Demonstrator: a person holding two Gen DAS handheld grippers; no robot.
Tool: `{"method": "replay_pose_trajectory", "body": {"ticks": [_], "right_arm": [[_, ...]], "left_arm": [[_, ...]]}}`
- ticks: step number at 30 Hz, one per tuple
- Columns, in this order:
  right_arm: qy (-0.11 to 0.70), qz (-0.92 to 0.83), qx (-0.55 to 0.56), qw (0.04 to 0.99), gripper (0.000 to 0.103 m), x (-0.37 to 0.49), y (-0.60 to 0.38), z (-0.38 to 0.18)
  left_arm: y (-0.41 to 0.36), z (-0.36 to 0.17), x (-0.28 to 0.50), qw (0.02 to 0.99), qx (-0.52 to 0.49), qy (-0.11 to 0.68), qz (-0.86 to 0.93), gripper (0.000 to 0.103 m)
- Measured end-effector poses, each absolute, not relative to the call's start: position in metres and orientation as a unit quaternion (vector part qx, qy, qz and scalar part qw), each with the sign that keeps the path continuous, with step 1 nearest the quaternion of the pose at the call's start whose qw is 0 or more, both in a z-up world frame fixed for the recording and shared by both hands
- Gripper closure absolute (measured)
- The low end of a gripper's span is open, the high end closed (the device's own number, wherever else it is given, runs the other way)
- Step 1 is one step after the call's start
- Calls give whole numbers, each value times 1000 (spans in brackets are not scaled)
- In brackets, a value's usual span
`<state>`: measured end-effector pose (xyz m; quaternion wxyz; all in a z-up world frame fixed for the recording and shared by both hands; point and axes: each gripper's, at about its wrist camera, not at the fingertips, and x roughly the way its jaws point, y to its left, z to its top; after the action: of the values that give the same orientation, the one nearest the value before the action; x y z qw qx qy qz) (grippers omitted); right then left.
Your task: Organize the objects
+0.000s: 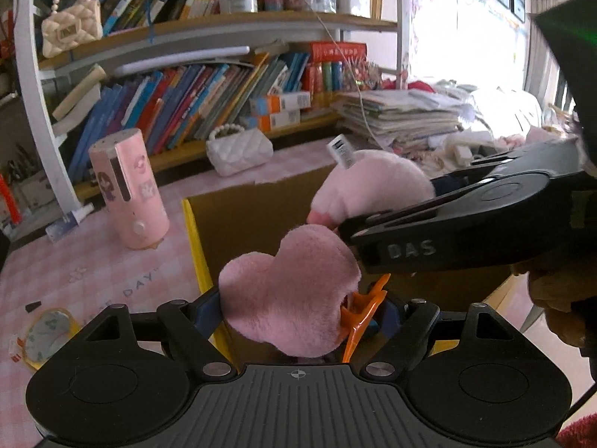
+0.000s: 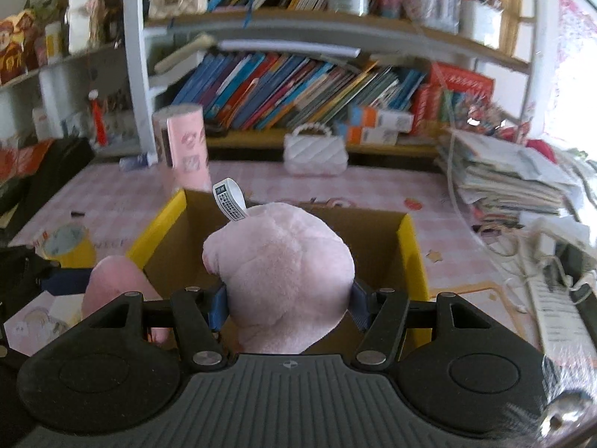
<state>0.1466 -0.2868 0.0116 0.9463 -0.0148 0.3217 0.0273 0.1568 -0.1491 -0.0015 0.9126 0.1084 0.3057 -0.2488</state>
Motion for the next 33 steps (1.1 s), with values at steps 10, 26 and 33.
{"method": "replay_pose_trajectory", "body": {"ticks": [10,26,33], "right_arm": [[377,48,-16,925,44,178,-298,-8],[422,44,6,905,40,193,-310,-23],[401,41,25,915,37,187,-310,-11]], "left_arm": [[-163,-12,168,906,135,319,-242,21],[-159,-5,168,915,115,294,-251,11],[-151,9,152,926,100,260,-255,9]]}}
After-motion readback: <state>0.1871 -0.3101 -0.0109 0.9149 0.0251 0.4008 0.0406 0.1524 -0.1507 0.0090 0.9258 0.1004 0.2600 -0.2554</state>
